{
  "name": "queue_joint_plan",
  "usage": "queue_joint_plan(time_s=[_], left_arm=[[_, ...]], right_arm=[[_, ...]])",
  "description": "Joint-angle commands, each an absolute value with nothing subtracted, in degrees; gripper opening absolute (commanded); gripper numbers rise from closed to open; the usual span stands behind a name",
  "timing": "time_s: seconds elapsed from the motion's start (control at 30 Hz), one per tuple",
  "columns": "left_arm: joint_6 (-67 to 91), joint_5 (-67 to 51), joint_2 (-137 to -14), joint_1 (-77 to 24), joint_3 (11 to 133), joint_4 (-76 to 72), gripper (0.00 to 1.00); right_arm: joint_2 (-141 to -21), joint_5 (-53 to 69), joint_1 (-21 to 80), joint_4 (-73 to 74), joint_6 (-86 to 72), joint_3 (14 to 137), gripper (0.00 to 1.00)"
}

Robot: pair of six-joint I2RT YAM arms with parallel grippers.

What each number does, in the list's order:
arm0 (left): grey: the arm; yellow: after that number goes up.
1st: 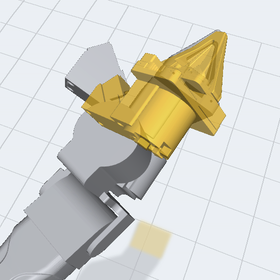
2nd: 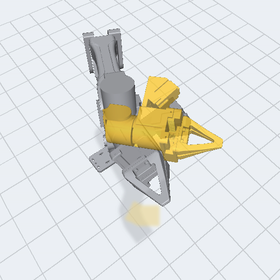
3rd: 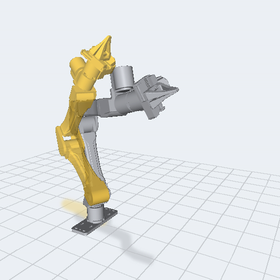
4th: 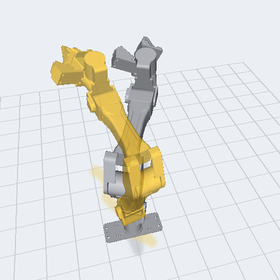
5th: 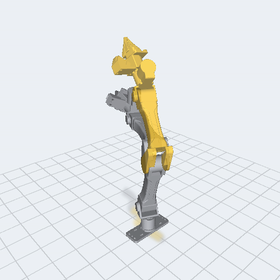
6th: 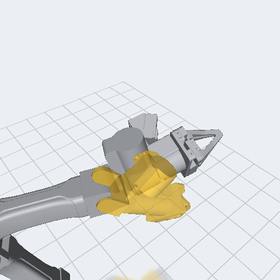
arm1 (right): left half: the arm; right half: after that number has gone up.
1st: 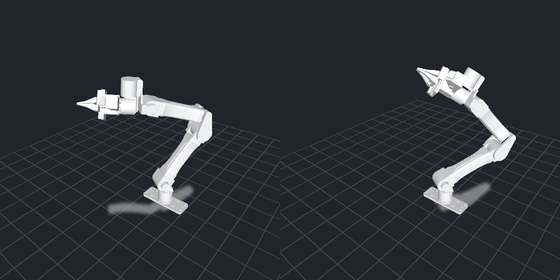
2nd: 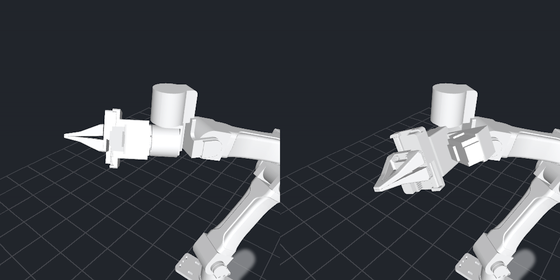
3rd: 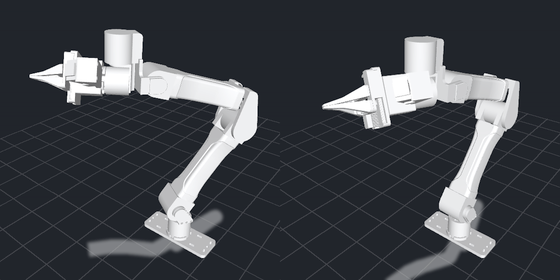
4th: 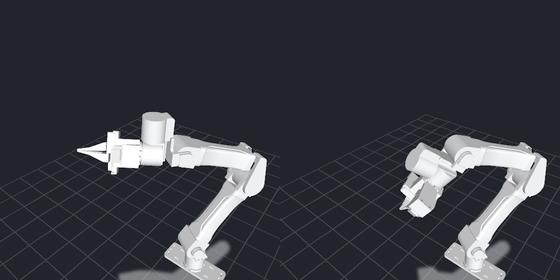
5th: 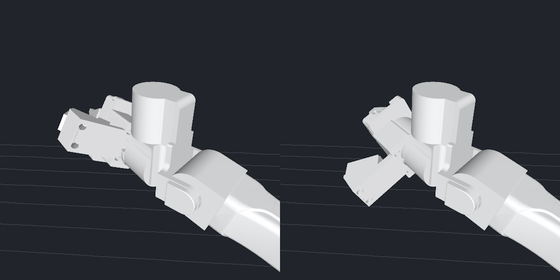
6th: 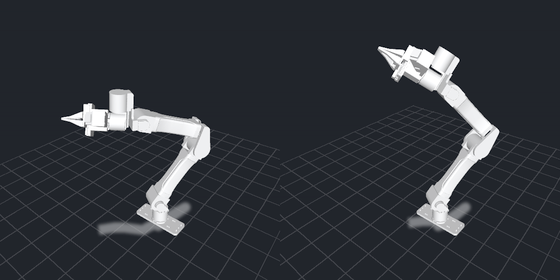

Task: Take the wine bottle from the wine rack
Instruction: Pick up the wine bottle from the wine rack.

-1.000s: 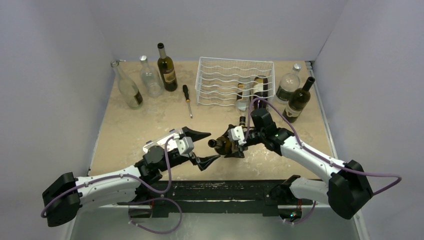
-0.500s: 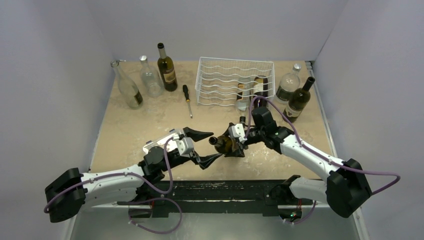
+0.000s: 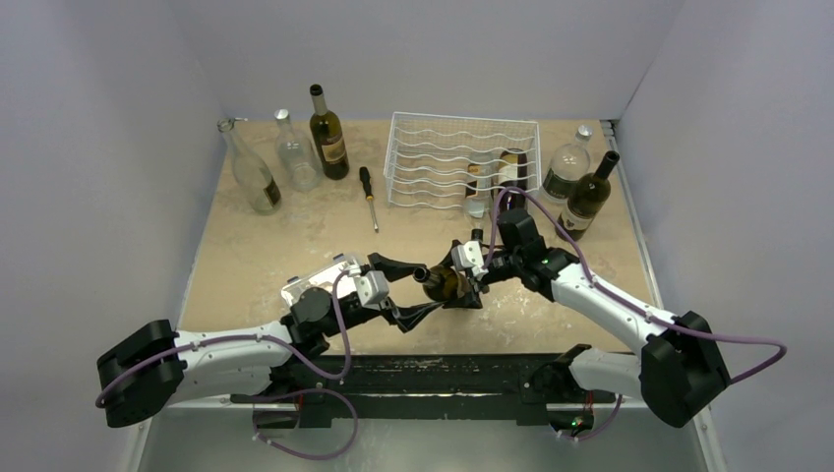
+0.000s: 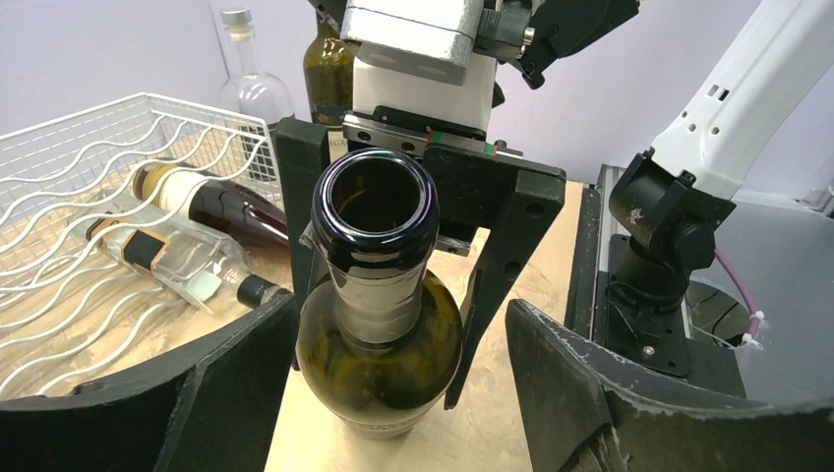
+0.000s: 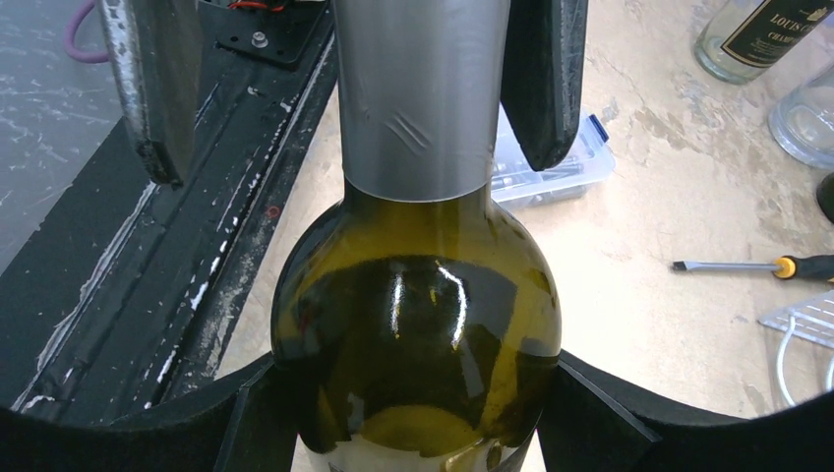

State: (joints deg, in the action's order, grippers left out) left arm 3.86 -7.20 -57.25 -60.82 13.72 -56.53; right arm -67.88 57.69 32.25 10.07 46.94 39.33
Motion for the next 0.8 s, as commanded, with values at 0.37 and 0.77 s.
queue_joint_plan(time_s=[0.37,0.77], left_arm=[[3.24,-6.57,-57.92,-61.26,17.57,-61.13,0.69],[1.67,-5.83,-59.09,-61.26,19.0,-61.21,0.67]], right_arm=[[-67.77,61.34,31.74,9.6,47.05,42.92,0.11],[-68.12,61.7,31.48,10.03,47.21,43.15,0.11]])
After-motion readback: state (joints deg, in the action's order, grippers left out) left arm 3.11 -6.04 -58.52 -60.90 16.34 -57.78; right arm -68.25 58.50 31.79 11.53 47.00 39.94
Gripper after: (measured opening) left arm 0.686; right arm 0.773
